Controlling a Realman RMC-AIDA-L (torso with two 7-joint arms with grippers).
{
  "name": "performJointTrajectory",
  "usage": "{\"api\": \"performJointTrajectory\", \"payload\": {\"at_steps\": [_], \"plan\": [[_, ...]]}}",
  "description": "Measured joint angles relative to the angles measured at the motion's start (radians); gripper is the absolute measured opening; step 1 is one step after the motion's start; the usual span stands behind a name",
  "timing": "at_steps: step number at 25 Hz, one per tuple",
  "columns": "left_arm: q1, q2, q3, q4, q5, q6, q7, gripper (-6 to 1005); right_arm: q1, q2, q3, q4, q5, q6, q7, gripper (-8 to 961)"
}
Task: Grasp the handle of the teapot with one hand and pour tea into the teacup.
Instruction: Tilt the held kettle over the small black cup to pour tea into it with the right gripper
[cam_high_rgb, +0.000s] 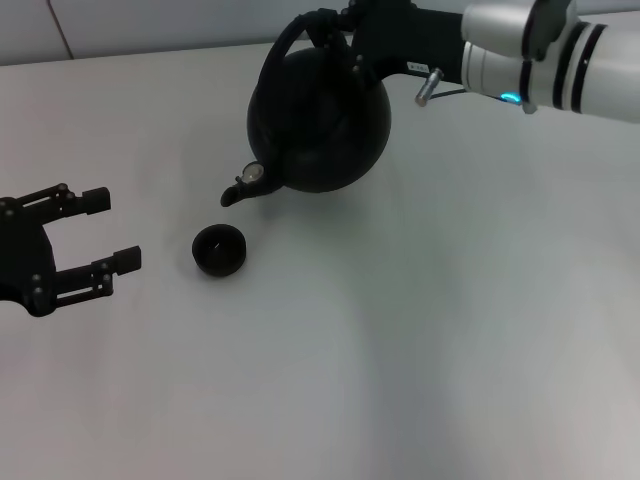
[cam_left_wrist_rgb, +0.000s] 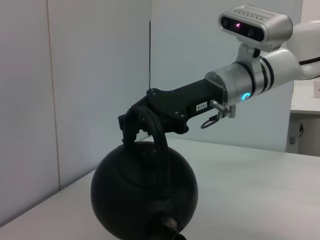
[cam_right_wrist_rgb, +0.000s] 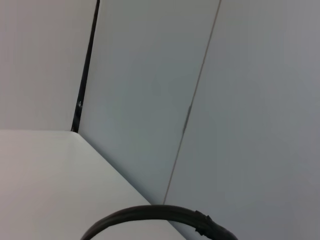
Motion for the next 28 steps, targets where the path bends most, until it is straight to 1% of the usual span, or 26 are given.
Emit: {"api": "performJointTrajectory", "payload": {"at_steps": [1, 6, 12, 21, 28], "plan": [[0.000, 0.000, 0.000, 0.003, 0.000, 0.000, 0.000, 752, 0.013, 0.000, 0.000, 0.010, -0.011, 0.005, 0.000, 117], [0.000, -0.001, 0.000, 0.011, 0.002, 0.001, 0.000, 752, 0.030, 0.003, 0.000, 0.014, -0.033, 0.010, 0.000, 116], [-0.004, -0.001, 0.002, 0.011, 0.003, 0.001, 0.008, 753, 0.037, 0.002, -0.010, 0.016, -0.038, 0.014, -0.003, 116], [-0.008, -0.002, 0.001, 0.011, 0.008, -0.002, 0.010, 753, 0.047, 0.001, -0.071, 0.009, -0.038, 0.060, -0.018, 116], [-0.011, -0.006, -0.003, 0.011, 0.027, -0.003, 0.011, 753, 0.050, 0.001, -0.076, 0.001, -0.038, 0.062, -0.023, 117]]}}
